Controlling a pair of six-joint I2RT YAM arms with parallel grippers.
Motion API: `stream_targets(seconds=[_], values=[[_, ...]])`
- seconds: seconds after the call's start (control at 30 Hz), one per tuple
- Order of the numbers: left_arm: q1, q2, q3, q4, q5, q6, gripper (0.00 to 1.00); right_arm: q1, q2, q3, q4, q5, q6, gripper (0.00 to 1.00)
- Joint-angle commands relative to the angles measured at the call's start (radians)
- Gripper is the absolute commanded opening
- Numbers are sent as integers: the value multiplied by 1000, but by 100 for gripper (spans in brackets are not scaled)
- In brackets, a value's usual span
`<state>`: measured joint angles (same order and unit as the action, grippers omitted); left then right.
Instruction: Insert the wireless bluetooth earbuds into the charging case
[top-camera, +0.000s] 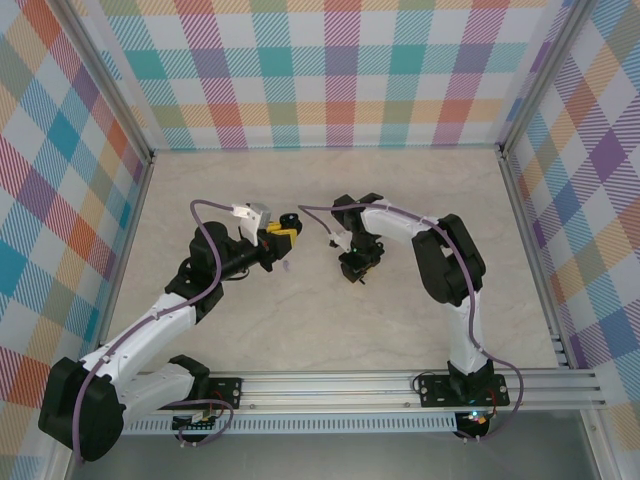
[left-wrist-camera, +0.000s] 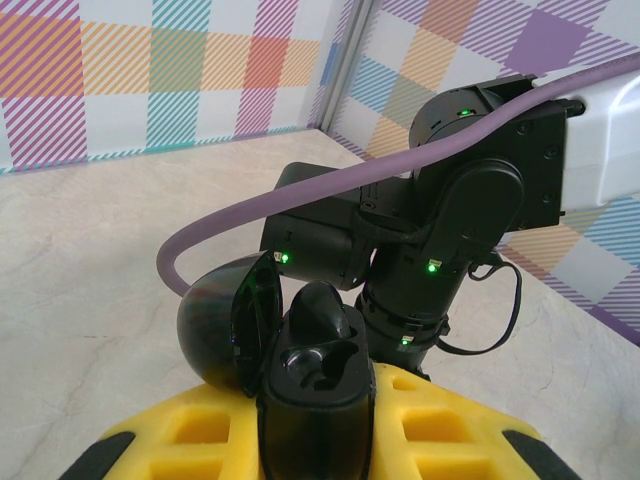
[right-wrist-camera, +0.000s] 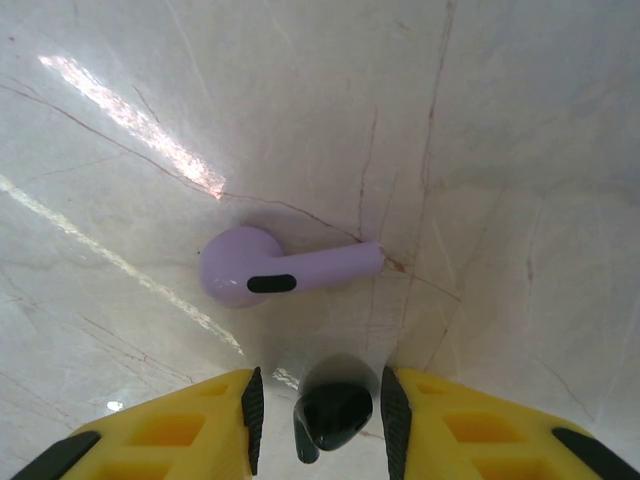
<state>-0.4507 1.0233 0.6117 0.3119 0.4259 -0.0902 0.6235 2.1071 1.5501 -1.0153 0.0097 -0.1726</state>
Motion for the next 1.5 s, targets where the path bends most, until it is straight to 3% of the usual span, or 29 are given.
stream_targets(seconds=[0.0, 0.37, 1.07, 1.47], values=[[-6, -17, 3, 2, 4, -4, 0, 7, 7, -19, -34, 12, 3, 39], [-6, -15, 10, 1, 5, -5, 0, 10, -15, -46, -30, 39, -12, 42], [-6, -17, 6, 1, 6, -7, 0, 19, -46, -106, -4, 113, -3, 38], [-6, -31, 2, -5, 4, -7, 0, 38, -38, -113, 15, 126, 47, 24]])
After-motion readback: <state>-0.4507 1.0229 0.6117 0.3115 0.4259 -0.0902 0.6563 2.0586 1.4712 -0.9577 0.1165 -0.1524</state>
